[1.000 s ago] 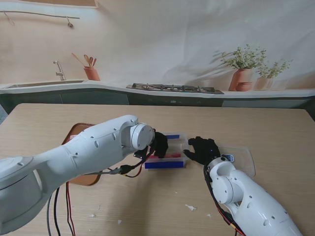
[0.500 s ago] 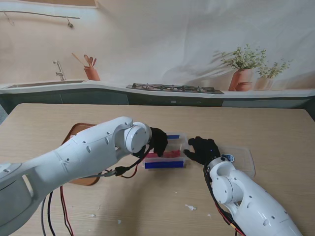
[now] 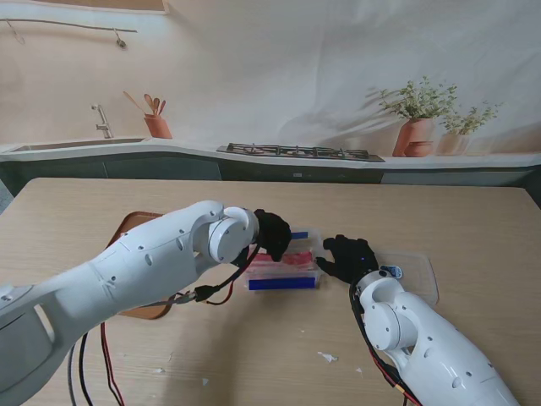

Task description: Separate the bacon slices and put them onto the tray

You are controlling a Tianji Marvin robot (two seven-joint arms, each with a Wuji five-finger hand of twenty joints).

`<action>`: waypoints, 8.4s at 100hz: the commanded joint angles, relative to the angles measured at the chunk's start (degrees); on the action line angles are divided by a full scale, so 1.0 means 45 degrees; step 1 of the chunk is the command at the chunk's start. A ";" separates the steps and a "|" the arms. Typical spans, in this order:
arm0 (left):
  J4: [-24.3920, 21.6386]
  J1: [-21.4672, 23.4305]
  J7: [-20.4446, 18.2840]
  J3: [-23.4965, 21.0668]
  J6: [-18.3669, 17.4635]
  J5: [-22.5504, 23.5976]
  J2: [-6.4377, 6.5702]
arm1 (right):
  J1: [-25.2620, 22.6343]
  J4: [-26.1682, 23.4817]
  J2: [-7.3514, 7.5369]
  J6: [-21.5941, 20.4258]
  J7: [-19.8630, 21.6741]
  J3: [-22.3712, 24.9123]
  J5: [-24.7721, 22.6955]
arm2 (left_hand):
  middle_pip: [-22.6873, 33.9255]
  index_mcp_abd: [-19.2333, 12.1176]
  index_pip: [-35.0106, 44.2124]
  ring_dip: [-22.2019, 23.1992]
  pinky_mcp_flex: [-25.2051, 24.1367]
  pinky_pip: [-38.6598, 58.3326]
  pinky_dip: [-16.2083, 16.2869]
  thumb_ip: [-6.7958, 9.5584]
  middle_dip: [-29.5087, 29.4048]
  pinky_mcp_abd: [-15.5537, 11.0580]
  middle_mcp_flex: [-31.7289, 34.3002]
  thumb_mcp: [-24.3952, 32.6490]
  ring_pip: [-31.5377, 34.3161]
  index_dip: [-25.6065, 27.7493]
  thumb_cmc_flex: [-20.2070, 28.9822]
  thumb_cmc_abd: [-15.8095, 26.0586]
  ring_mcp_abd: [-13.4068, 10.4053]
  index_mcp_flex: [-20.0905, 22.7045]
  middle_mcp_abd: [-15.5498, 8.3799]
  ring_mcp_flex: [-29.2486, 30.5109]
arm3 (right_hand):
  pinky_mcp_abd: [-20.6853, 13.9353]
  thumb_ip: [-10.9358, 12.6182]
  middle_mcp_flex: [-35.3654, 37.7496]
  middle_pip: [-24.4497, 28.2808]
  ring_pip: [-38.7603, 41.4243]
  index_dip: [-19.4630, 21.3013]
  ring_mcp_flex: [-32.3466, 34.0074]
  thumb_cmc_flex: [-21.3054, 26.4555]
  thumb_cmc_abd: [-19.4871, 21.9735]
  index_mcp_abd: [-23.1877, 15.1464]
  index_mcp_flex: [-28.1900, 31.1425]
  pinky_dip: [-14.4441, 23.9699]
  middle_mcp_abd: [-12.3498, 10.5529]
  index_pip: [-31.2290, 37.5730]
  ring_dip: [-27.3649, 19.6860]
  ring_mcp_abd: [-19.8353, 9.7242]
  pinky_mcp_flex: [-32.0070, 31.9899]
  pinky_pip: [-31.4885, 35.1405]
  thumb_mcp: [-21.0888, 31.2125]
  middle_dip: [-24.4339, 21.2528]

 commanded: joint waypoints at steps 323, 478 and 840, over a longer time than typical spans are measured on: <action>-0.0996 0.5705 -0.3015 -1.1393 -0.6241 0.7578 0.3781 | 0.0043 0.0226 -0.0061 0.0483 0.0481 -0.0556 -0.0156 | -0.0672 -0.1388 0.2088 0.0444 -0.0675 -0.1390 -0.0093 0.0820 0.1379 0.0462 -0.0147 0.1671 -0.0336 0.2233 -0.0369 -0.0264 -0.0592 -0.0523 -0.0923 -0.0640 | 0.0349 0.0593 -0.0182 -0.0098 0.0231 0.0027 0.0153 0.0419 0.0043 -0.1288 -0.0110 0.0255 -0.0021 0.0071 0.0121 0.0261 0.0096 0.0185 0.0135 -0.0035; 0.2345 0.2800 -0.1124 -0.6646 -0.5909 0.7568 0.3874 | 0.0047 0.0291 -0.0071 0.0552 0.0418 -0.0562 -0.0158 | -0.0837 -0.1863 0.2106 0.0174 -0.0633 -0.1850 0.0058 0.0666 0.1046 0.0379 -0.0226 0.1369 -0.0525 0.1405 -0.0548 -0.0170 -0.0829 -0.0530 -0.1263 -0.0661 | 0.0339 0.0593 -0.0181 -0.0107 0.0229 0.0019 0.0173 0.0411 0.0077 -0.1294 -0.0076 0.0251 -0.0012 0.0078 0.0122 0.0299 0.0077 0.0186 0.0105 -0.0040; -0.2524 0.0597 -0.0748 0.0142 0.1269 0.1124 0.0910 | -0.0138 0.0130 -0.0132 0.0096 0.0288 -0.0263 0.0228 | -0.0802 0.0926 -0.6023 -0.1652 -0.0461 -0.0103 0.0137 0.0682 -0.5814 0.0462 -0.6696 -0.1932 -0.3148 -0.2545 -0.2706 0.2225 0.0097 -0.3415 0.0128 -0.3890 | 0.0607 0.0571 0.0163 -0.0024 0.0475 -0.0019 0.0761 0.0427 0.0025 -0.1085 0.0171 0.0386 0.0111 0.0069 0.0218 0.0436 0.0886 0.0642 0.0275 0.0006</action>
